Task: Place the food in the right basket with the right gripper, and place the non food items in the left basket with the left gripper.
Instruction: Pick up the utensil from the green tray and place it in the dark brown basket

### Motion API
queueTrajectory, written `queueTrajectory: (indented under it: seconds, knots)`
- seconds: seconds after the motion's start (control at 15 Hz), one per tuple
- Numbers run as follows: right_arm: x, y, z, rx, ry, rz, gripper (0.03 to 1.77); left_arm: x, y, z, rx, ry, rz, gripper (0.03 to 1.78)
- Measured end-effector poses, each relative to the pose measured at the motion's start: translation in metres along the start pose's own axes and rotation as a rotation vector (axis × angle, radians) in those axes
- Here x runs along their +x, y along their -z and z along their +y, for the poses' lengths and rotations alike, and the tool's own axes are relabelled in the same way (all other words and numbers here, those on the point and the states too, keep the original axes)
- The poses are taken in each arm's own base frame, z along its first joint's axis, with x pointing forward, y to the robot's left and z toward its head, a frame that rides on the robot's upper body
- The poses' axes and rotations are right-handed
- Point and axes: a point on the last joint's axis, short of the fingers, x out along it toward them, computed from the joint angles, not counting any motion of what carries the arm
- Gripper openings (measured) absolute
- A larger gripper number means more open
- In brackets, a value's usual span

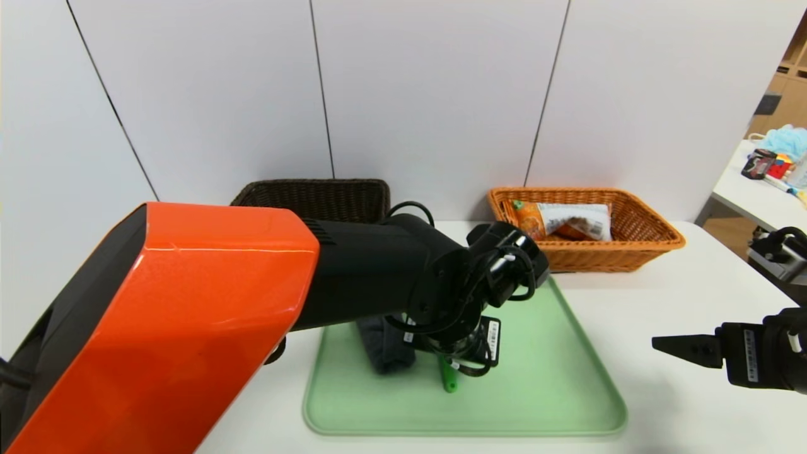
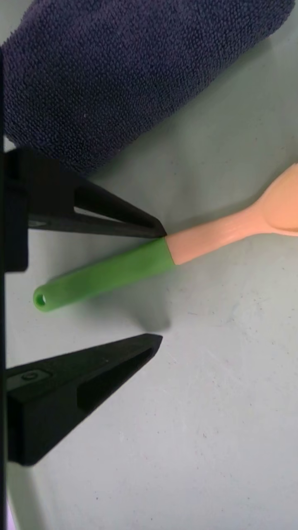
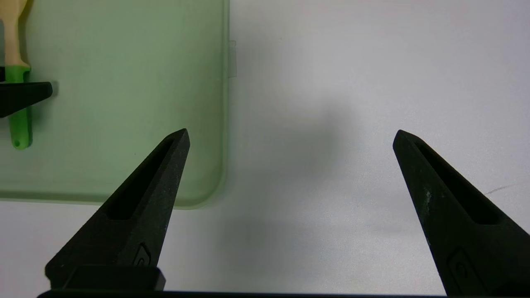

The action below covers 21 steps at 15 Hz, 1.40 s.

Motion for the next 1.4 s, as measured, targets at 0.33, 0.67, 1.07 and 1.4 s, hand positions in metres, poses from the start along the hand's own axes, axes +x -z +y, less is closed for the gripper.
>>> queueTrajectory:
  seconds: [0.33, 0.67, 1.07, 1.4]
  knots:
    - [-0.005, 0.001, 0.0, 0.0, -0.004, -0.016, 1.7, 0.006, 0.002, -0.001, 0.003, -0.008, 0.008, 0.05]
    - [-0.006, 0.001, 0.0, 0.0, -0.005, -0.022, 1.7, -0.006, -0.002, 0.002, -0.003, 0.004, -0.012, 0.05]
    - [-0.007, 0.0, 0.0, -0.002, -0.005, -0.031, 1.7, -0.062, -0.033, 0.035, -0.065, 0.027, -0.141, 0.05]
    - [-0.009, 0.0, 0.0, -0.002, -0.006, -0.037, 1.7, -0.119, -0.06, 0.106, -0.126, -0.04, -0.242, 0.05]
